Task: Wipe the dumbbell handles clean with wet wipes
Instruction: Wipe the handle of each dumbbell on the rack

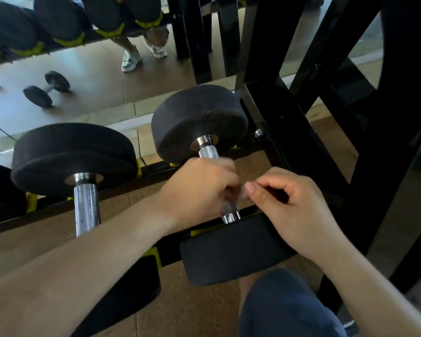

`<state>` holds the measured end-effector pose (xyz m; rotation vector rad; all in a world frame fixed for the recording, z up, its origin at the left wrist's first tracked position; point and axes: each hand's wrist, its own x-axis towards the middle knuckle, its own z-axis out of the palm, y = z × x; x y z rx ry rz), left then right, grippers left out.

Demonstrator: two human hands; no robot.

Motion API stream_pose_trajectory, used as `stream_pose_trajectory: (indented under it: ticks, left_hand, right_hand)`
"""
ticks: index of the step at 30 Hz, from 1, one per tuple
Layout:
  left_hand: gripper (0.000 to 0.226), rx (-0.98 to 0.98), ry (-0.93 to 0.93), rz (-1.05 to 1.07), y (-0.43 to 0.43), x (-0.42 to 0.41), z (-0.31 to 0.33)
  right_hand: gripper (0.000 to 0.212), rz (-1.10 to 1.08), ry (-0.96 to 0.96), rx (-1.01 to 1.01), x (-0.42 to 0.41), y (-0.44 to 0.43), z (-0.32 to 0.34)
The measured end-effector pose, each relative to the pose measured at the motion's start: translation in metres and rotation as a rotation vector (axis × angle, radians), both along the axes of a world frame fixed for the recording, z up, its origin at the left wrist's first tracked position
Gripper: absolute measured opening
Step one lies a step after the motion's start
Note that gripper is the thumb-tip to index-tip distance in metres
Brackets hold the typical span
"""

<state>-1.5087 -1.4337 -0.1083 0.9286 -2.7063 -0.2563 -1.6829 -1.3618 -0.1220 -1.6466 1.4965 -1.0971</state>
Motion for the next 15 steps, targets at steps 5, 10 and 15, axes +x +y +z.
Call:
stream_pose_trajectory:
  ticks: [5, 10, 15]
  left_hand:
    - [0.007, -0.193, 0.159, 0.317, -0.025, -0.006, 0.001]
    - [0.007, 0.141, -0.044, 0.009, -0.005, 0.002, 0.007]
    - [0.008, -0.238, 0.038, 0.166, -0.021, 0.007, -0.002]
  right_hand:
    - [0.013, 0.054, 0.005, 0.137, -0.001, -0.004, 0.004]
    - [0.015, 0.078, -0.033, 0.193, -0.003, -0.018, 0.006]
    - [0.027, 0.172, 0.070, 0.210, 0.007, -0.048, 0.012]
